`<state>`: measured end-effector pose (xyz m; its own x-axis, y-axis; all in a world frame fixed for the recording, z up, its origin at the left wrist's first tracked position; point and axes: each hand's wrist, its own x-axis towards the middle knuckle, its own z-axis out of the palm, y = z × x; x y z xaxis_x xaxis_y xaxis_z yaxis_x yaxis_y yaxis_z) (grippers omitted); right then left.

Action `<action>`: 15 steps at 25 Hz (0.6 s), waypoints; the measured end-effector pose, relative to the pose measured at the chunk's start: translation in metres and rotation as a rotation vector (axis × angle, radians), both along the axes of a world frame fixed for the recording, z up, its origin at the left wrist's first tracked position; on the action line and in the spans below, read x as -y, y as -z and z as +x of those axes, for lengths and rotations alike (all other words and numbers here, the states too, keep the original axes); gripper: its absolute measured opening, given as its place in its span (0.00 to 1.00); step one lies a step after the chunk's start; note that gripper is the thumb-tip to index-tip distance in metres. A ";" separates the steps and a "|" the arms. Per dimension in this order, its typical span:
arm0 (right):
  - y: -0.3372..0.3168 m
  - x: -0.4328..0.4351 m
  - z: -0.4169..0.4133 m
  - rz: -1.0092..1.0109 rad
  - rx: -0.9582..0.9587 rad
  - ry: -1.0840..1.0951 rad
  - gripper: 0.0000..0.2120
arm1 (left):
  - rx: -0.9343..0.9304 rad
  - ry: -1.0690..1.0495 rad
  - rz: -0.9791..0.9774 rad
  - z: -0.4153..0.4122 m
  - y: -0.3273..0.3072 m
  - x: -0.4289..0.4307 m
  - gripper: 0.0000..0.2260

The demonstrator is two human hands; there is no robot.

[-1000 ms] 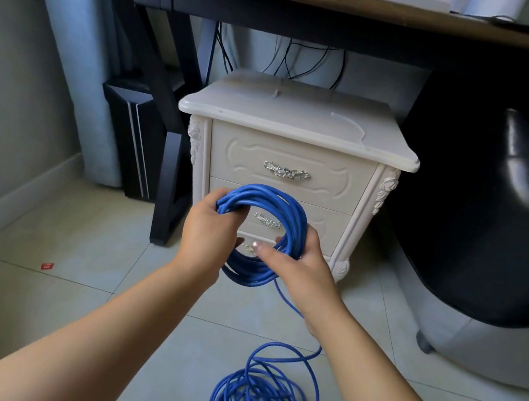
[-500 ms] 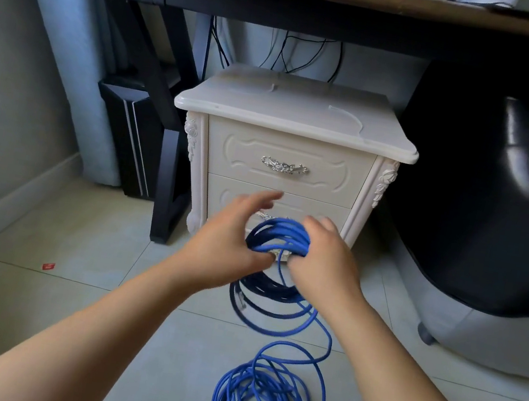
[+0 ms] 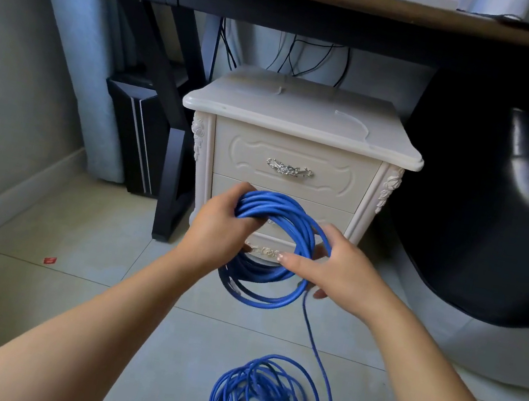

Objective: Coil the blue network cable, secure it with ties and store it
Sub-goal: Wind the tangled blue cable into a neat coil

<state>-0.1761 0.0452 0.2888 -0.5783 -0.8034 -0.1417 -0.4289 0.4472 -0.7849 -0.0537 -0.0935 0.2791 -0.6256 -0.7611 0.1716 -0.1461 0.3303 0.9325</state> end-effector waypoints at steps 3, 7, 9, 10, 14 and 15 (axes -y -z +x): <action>0.007 0.001 0.010 -0.125 0.260 -0.021 0.33 | -0.114 -0.097 0.208 -0.004 0.000 -0.006 0.03; 0.014 0.014 0.011 -0.399 0.642 0.153 0.25 | -0.230 -0.160 0.441 -0.010 0.002 -0.013 0.04; 0.015 0.017 0.009 -0.505 0.752 0.240 0.13 | -0.245 -0.104 0.548 -0.010 0.001 -0.018 0.02; 0.015 0.018 0.008 -0.534 0.747 0.273 0.09 | -0.201 -0.060 0.572 -0.009 0.001 -0.019 0.02; 0.012 0.015 -0.002 -0.504 0.425 0.302 0.07 | 0.106 0.115 0.384 0.001 0.003 -0.012 0.10; 0.012 0.015 -0.004 -0.455 0.274 0.275 0.07 | 0.103 0.129 0.297 0.004 0.004 -0.010 0.12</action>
